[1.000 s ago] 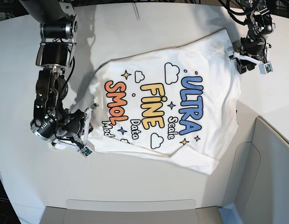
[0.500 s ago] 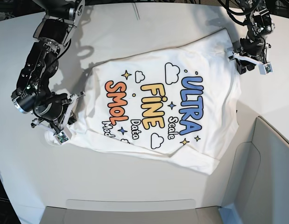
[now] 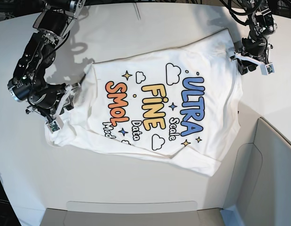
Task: Layout the t-shirt on the table in an organized manner, then fold the t-shirt properly
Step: 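Move the right gripper along the shirt side toward the shoulder and grasp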
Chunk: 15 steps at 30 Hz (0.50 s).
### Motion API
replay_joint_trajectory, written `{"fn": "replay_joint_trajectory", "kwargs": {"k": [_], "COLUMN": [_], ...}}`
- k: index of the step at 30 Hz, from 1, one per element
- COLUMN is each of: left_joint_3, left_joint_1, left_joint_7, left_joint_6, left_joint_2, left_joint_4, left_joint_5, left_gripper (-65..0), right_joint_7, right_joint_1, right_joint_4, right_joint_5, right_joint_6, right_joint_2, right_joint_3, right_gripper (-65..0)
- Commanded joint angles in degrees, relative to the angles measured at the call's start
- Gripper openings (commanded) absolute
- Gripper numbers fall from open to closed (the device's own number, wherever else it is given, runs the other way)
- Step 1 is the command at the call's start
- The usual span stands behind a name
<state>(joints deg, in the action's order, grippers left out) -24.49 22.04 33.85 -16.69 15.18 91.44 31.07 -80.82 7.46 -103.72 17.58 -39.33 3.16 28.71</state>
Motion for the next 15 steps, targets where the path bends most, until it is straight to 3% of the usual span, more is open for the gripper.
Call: {"fn": "replay_joint_trajectory", "kwargs": {"k": [1,4,9,15], "left_joint_3": [-0.1,-0.1,-0.3,-0.2], "left_joint_1": [0.2,0.3,0.5,0.5], "left_joint_7": [0.8,0.8,0.8,0.8], "left_joint_6": [0.2,0.2,0.2,0.2], "left_joint_2": [0.4,0.4,0.4,0.3], "left_joint_4": [0.6,0.6,0.6,0.6], "left_joint_5": [-0.3,-0.3,-0.3,-0.3], "left_gripper": [-41.6,-41.6,-41.6,-41.6], "right_joint_7": [0.8,0.8,0.8,0.8], "right_joint_1": [1.2,0.9,-1.3,0.6], "right_joint_4": [-0.9,-0.9,-2.6,-3.9], "right_joint_5": [0.6,0.9,8.1,6.9], "right_joint_6": [-0.7,-0.7,-0.7,-0.7], "right_joint_2": [0.2,0.2,1.5,1.5], "right_joint_3": [0.0,0.0,-3.1,-5.0], "right_gripper": [-44.6,-45.7,-48.8,-50.8]}}
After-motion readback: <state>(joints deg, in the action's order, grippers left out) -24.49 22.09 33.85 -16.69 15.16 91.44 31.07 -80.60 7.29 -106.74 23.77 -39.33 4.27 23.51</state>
